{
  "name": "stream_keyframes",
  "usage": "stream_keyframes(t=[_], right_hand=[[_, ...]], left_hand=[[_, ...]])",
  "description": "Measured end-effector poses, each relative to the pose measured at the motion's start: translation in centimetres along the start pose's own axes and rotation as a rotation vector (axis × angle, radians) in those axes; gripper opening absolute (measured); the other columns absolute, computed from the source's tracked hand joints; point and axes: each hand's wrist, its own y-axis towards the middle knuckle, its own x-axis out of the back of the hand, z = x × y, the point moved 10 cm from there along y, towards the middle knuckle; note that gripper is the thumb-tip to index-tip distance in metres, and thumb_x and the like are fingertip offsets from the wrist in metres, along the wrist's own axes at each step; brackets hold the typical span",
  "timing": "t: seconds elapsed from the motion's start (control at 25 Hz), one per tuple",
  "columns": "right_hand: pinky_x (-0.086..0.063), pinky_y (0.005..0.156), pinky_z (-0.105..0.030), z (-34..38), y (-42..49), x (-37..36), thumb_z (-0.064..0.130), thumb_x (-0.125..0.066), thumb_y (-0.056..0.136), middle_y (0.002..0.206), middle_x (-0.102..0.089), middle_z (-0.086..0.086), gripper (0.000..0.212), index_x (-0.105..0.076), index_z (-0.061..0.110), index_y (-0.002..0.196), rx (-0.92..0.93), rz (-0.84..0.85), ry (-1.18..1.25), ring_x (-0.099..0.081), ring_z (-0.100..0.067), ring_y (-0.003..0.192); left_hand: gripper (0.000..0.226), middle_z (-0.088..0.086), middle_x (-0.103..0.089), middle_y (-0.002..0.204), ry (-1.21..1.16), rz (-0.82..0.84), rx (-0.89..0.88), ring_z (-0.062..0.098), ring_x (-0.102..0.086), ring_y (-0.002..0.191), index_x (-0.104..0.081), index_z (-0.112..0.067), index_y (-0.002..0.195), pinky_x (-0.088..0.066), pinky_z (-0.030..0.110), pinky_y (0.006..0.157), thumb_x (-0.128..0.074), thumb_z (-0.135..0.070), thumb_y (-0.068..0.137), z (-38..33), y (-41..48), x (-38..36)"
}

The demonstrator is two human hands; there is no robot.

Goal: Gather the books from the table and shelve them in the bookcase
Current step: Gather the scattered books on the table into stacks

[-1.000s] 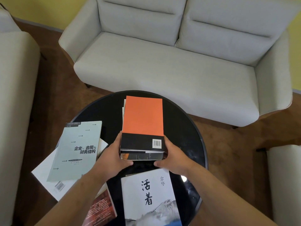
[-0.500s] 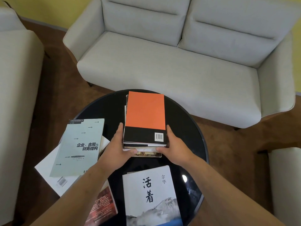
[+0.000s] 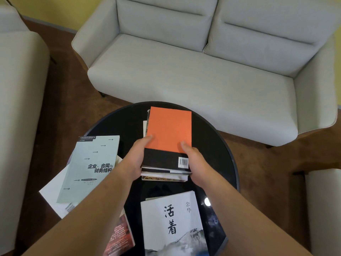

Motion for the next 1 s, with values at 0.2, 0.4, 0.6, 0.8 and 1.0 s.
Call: stream_keyframes(t=[0.2, 0.4, 0.6, 0.8, 1.0], right_hand=[[-0.048, 0.105, -0.053, 0.5, 0.5, 0.5, 0.073, -0.049, 0.084, 0.120, -0.067, -0.008, 0.075, -0.042, 0.021, 0.137, 0.015, -0.025, -0.105, -0.066, -0.029, 0.110], [-0.051, 0.101, -0.051, 4.8, 2.4, 0.4, 0.065, -0.053, 0.091, 0.115, -0.072, -0.010, 0.053, -0.061, 0.022, 0.121, 0.030, -0.029, 0.128, -0.069, -0.033, 0.105], [-0.057, 0.090, -0.048, 4.8, 3.0, -0.7, 0.065, -0.054, 0.092, 0.112, -0.073, -0.011, 0.053, -0.062, 0.023, 0.123, -0.022, 0.004, 0.176, -0.071, -0.035, 0.101], [-0.055, 0.093, -0.048, 5.8, 3.7, -2.1, 0.071, -0.041, 0.094, 0.117, -0.071, -0.008, 0.062, -0.055, 0.026, 0.134, 0.022, 0.031, 0.016, -0.069, -0.032, 0.105], [-0.051, 0.102, -0.050, 5.3, 2.1, -1.1, 0.071, -0.037, 0.094, 0.118, -0.074, -0.008, 0.061, -0.060, 0.026, 0.129, 0.031, 0.052, 0.003, -0.071, -0.030, 0.107]], left_hand=[[0.041, 0.012, -0.067, 0.116, 0.088, -0.007, -0.017, 0.030, -0.067, 0.101, -0.052, -0.019, 0.131, -0.054, 0.041, 0.078, -0.053, -0.043, 0.098, -1.1, 0.2, 0.3], [0.052, 0.004, -0.063, 0.117, 0.195, -0.115, -0.119, 0.020, -0.059, 0.099, -0.049, -0.026, 0.139, -0.045, 0.044, 0.098, -0.048, -0.057, 0.097, -5.8, 0.9, -0.1], [0.070, 0.010, -0.071, 0.112, 0.061, -0.055, 0.000, 0.026, -0.068, 0.102, -0.059, -0.019, 0.128, -0.053, 0.045, 0.091, -0.042, -0.074, 0.090, -5.2, 2.5, -0.4], [0.047, 0.009, -0.072, 0.105, -0.071, -0.041, -0.032, 0.032, -0.070, 0.097, -0.063, -0.030, 0.100, -0.057, 0.047, 0.083, -0.039, -0.069, 0.095, -5.4, 2.8, -0.7], [0.046, 0.009, -0.075, 0.109, -0.102, -0.110, -0.028, 0.031, -0.073, 0.099, -0.062, -0.030, 0.114, -0.055, 0.051, 0.094, -0.045, -0.067, 0.093, -3.2, 1.2, 0.9]])
